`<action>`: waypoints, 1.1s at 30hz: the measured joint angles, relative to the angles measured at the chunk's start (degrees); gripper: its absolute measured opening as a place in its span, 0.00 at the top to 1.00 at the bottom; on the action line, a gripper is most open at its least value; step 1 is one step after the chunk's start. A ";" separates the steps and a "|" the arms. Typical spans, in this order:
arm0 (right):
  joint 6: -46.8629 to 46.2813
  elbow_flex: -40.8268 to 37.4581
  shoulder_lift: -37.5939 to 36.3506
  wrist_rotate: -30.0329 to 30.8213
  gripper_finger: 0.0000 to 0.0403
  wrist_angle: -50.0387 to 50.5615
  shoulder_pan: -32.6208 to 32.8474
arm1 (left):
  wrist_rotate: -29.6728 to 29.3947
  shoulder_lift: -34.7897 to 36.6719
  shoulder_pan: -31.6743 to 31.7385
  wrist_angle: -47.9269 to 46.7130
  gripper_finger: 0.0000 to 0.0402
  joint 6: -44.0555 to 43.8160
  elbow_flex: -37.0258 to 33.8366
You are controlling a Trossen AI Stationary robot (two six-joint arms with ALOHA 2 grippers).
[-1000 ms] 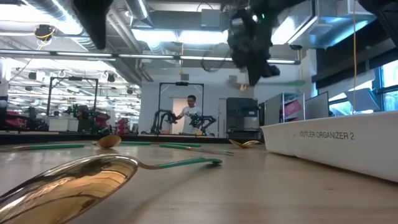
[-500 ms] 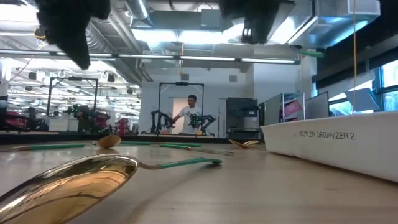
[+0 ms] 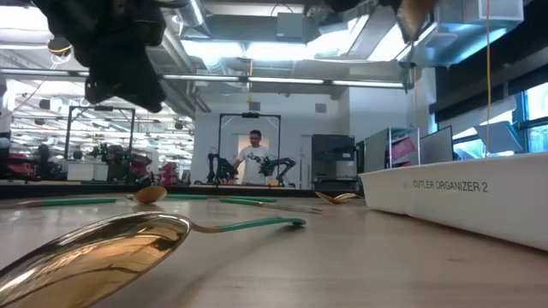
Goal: Sort silverware
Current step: Put the green fork in the white silverware tray
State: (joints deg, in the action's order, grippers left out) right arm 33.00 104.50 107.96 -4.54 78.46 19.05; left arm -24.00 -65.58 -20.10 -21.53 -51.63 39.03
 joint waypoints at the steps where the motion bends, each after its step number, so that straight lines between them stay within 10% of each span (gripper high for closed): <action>1: 0.62 -1.41 0.00 -0.02 1.00 -1.29 0.73 | -0.05 0.00 0.00 1.98 0.76 -0.20 -0.63; 33: 1.89 -27.70 0.00 -3.00 0.93 -29.43 11.30 | -1.64 -0.02 0.00 4.03 0.76 -6.93 -1.73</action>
State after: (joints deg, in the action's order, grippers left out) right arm 34.89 76.80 107.96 -7.54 49.03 30.35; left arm -25.64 -65.60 -20.10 -17.50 -58.57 37.30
